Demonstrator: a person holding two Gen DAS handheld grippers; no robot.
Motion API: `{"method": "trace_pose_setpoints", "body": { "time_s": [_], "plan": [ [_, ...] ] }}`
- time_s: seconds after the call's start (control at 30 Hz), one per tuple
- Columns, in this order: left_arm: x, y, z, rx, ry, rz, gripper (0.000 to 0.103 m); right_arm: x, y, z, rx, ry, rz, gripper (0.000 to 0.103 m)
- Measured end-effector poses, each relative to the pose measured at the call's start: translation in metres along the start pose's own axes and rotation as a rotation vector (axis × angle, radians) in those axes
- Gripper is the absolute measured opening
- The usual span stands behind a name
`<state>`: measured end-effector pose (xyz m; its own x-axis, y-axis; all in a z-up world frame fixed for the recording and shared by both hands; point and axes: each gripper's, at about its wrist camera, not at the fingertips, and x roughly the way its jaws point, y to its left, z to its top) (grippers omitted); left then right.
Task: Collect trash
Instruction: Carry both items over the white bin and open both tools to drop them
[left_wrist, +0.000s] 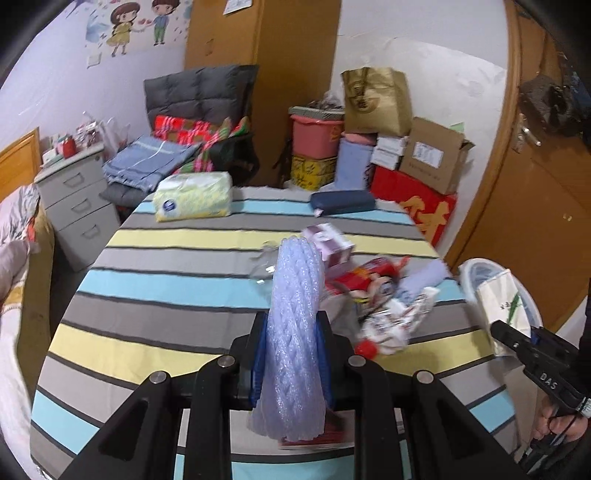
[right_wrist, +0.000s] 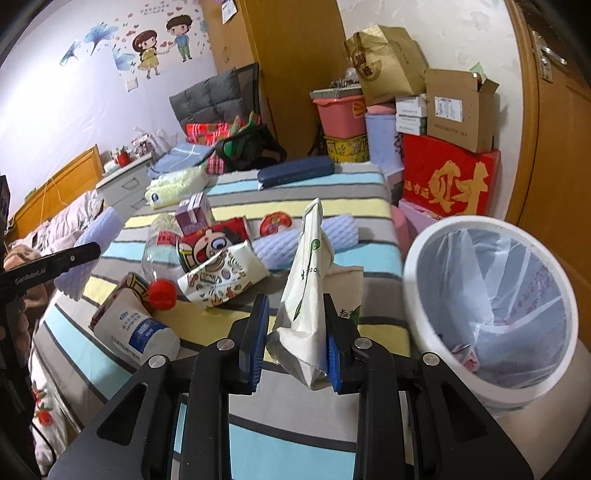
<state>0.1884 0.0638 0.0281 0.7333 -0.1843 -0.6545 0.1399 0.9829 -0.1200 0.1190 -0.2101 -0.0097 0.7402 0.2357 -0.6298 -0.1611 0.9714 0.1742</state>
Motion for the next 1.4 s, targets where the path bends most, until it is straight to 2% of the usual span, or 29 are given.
{"method": "trace_pose_setpoints", "body": {
  "time_s": [0.53,0.83,1.13,1.4],
  "plan": [
    [-0.008,-0.116,0.008,0.154,-0.039,-0.156,0.025,-0.037,-0.042,0.008,0.041,-0.087,-0.076,0.028],
    [-0.002,-0.176,0.005,0.214,-0.026,-0.238,0.025,-0.056,-0.075,0.007,0.064,-0.112,-0.129,0.028],
    [0.016,-0.241,-0.002,0.279,0.013,-0.325,0.025,-0.064,-0.106,0.004,0.099,-0.107,-0.164,0.028],
    [0.042,-0.284,-0.01,0.304,0.064,-0.378,0.025,-0.053,-0.137,0.001,0.141,-0.048,-0.167,0.028]
  ]
}}
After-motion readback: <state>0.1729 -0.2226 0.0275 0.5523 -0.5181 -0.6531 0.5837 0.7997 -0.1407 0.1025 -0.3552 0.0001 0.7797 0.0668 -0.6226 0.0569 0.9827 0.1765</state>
